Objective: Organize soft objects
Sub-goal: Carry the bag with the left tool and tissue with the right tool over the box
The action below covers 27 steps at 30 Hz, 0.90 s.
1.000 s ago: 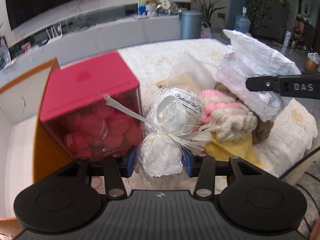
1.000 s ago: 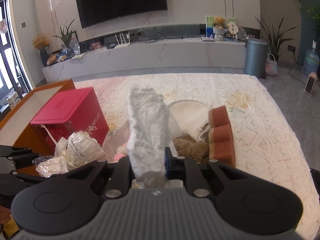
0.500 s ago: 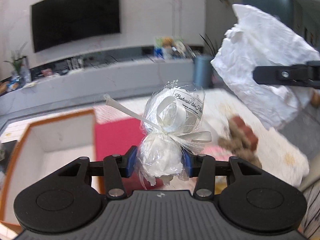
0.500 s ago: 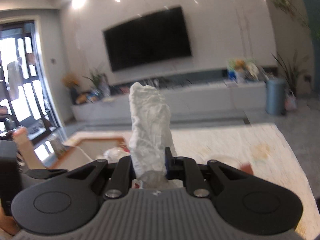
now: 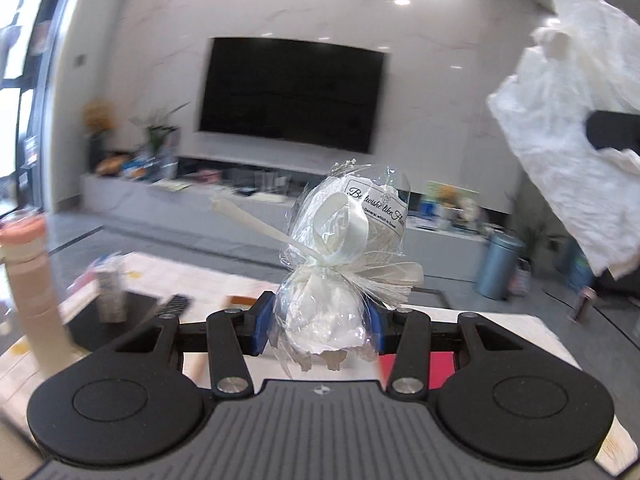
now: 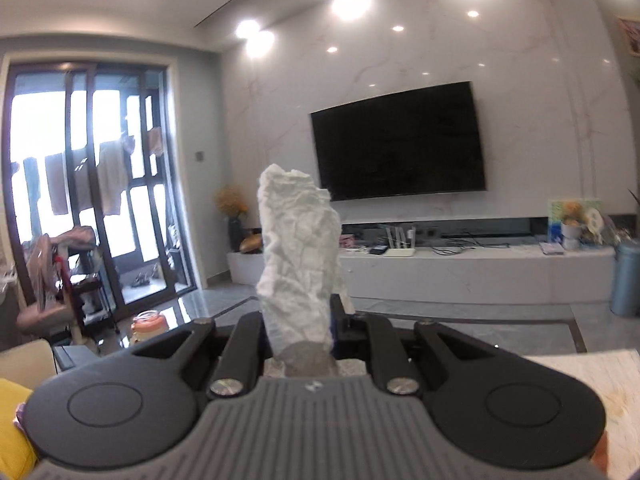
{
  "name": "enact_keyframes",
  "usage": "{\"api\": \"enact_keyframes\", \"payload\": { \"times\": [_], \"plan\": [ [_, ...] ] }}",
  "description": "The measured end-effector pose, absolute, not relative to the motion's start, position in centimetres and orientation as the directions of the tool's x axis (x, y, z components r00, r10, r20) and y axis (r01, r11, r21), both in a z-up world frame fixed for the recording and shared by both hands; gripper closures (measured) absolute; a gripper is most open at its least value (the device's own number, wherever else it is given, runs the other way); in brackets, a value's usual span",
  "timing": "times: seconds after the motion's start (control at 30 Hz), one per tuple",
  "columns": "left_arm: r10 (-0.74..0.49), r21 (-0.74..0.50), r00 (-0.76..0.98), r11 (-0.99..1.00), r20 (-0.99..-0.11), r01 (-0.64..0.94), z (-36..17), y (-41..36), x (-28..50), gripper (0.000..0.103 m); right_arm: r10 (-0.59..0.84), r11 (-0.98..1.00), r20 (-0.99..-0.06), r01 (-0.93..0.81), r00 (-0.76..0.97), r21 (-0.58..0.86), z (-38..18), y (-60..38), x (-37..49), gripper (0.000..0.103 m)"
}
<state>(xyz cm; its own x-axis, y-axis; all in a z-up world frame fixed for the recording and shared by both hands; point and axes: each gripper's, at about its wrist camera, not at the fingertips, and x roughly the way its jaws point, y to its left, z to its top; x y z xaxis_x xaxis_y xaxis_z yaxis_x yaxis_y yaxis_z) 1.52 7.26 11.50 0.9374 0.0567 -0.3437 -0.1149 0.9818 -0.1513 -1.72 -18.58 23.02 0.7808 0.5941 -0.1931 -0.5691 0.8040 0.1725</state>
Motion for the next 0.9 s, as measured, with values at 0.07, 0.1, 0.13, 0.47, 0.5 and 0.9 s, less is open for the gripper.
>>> {"api": "enact_keyframes", "payload": {
  "times": [0.07,0.1,0.13,0.47,0.5,0.9],
  "plan": [
    [0.071,-0.172,0.931,0.975,-0.357,-0.140,11.6,9.2,2.0,0.050,0.604,0.797,-0.212,-0.579,0.769,0.171,22.9,-16.2,-1.1,0.092],
    [0.077,-0.179,0.925,0.972,-0.372,-0.153,11.5,10.2,2.2,0.050,0.608,0.794,-0.227,-0.583,0.761,0.175,22.5,-15.1,-0.5,0.092],
    [0.082,-0.186,0.918,0.969,-0.388,-0.165,11.2,11.0,2.6,0.050,0.614,0.790,-0.247,-0.587,0.750,0.179,22.0,-14.2,0.1,0.092],
    [0.131,-0.102,0.780,0.965,-0.612,-0.242,5.8,15.2,6.5,0.050,0.628,0.760,-0.493,-0.611,0.603,0.222,13.7,-7.5,8.1,0.093],
    [0.123,-0.089,0.766,0.969,-0.631,-0.229,5.4,15.2,6.9,0.050,0.624,0.760,-0.506,-0.613,0.596,0.215,13.0,-7.0,8.5,0.093],
    [0.042,-0.110,0.705,0.979,-0.708,-0.169,4.1,14.1,6.4,0.051,0.594,0.777,-0.642,-0.551,0.485,0.303,5.1,-4.8,12.3,0.093]
  ]
}}
